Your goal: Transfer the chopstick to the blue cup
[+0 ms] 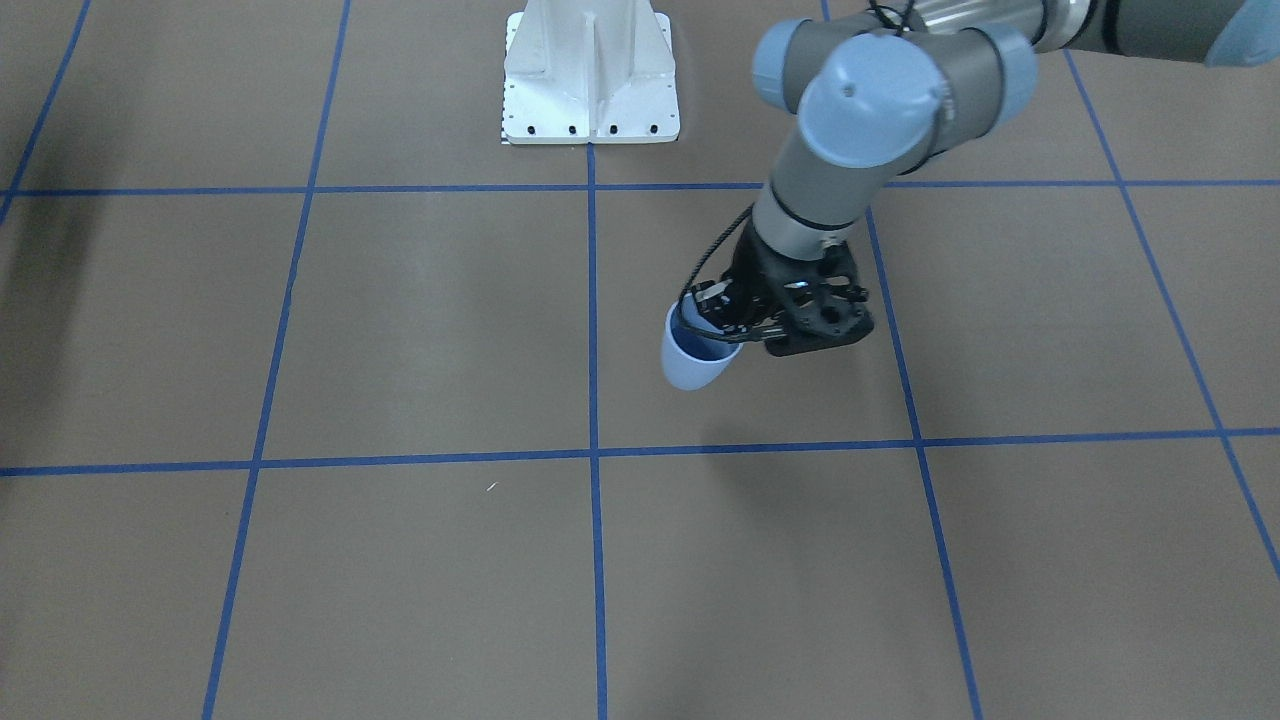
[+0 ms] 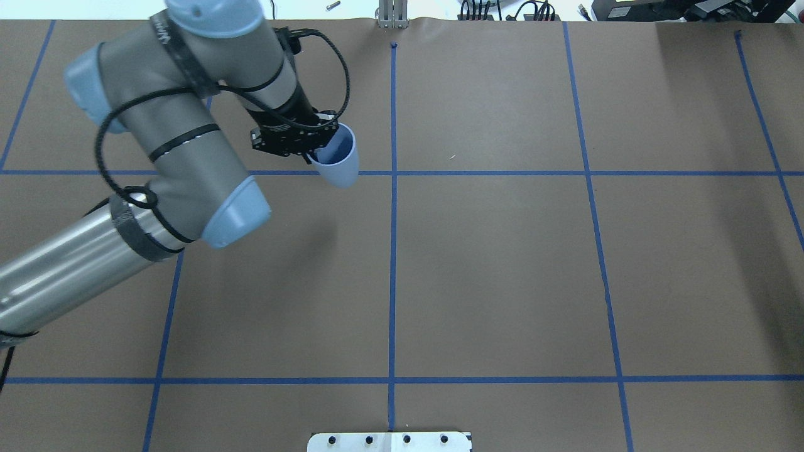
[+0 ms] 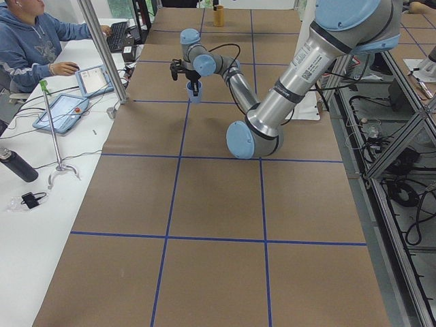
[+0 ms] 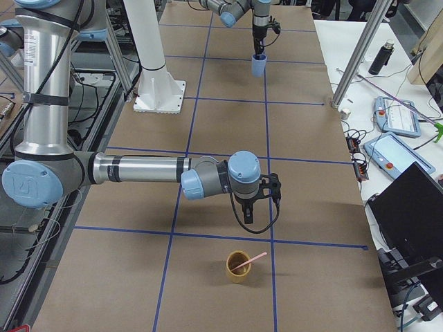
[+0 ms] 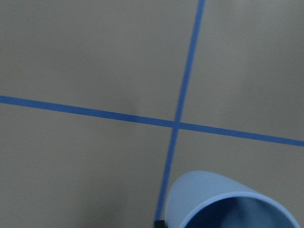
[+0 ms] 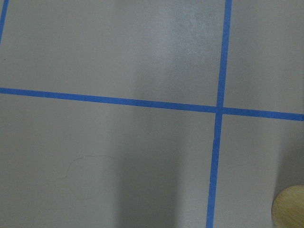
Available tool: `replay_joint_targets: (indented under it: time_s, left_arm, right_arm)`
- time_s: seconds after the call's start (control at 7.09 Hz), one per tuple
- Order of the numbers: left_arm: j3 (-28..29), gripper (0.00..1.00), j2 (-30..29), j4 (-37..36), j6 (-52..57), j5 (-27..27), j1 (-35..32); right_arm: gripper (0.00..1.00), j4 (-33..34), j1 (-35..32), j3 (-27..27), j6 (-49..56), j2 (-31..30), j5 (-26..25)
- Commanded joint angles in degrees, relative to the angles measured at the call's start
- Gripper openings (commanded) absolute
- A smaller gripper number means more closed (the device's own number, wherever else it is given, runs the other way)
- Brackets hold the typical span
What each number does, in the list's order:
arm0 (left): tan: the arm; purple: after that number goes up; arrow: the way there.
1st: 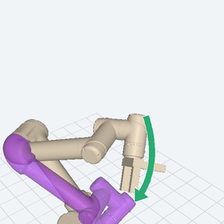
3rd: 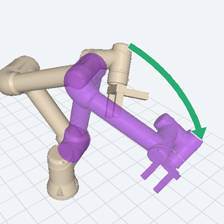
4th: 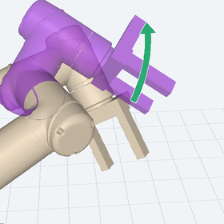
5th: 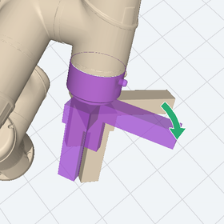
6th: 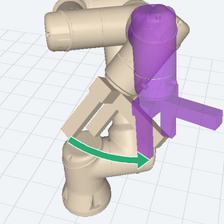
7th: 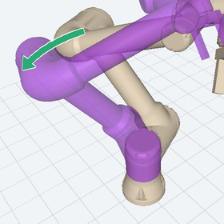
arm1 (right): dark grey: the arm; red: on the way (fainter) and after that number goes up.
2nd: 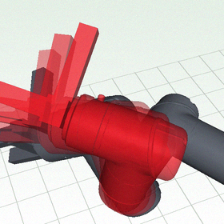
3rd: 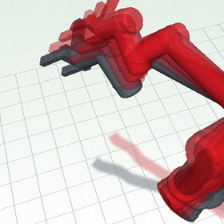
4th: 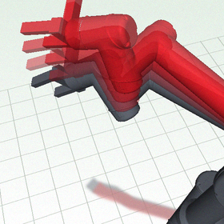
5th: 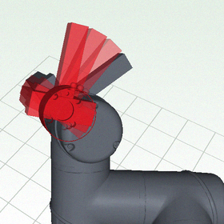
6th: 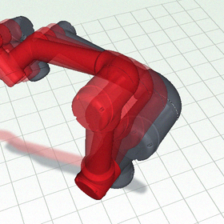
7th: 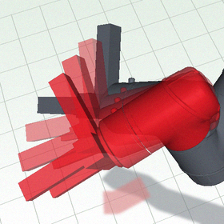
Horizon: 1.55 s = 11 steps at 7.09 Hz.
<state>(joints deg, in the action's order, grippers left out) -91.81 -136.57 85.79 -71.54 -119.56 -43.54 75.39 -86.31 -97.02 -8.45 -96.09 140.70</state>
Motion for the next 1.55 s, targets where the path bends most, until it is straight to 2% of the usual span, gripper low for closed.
replay_joint_targets:
  time_s: [0.0,0.14,0.28,0.99,1.13,1.27,1.41]
  left_arm:
    - [8.36,0.00,-7.10,1.73,-0.26,5.55,4.14]
    - [12.67,0.00,-8.96,4.97,-0.26,6.69,5.64]
    - [13.23,0.00,-8.54,5.61,-0.18,8.79,6.01]
    - [13.24,0.03,-6.69,7.11,-0.53,9.17,7.59]
    - [13.58,0.09,-6.69,7.37,-0.53,9.17,7.85]
    - [13.59,0.22,-6.69,7.37,-0.53,9.17,8.29]
    - [13.85,0.24,-6.78,7.37,-0.53,9.17,8.56]
  right_arm:
    - [1.00,-0.85,-0.09,-0.10,-0.25,0.03,0.01]
    - [1.00,-1.21,0.00,-0.10,-0.77,0.03,0.01]
    - [1.00,-1.21,0.00,-0.01,-0.78,0.03,0.01]
    - [1.00,-1.30,0.00,-0.01,-0.95,0.03,0.01]
    - [1.00,-1.21,0.00,-0.01,-0.95,0.03,0.01]
    - [1.00,-1.30,0.00,-0.01,-0.95,0.03,0.01]
    - [1.00,-1.30,0.00,-0.01,-0.95,-0.06,0.01]
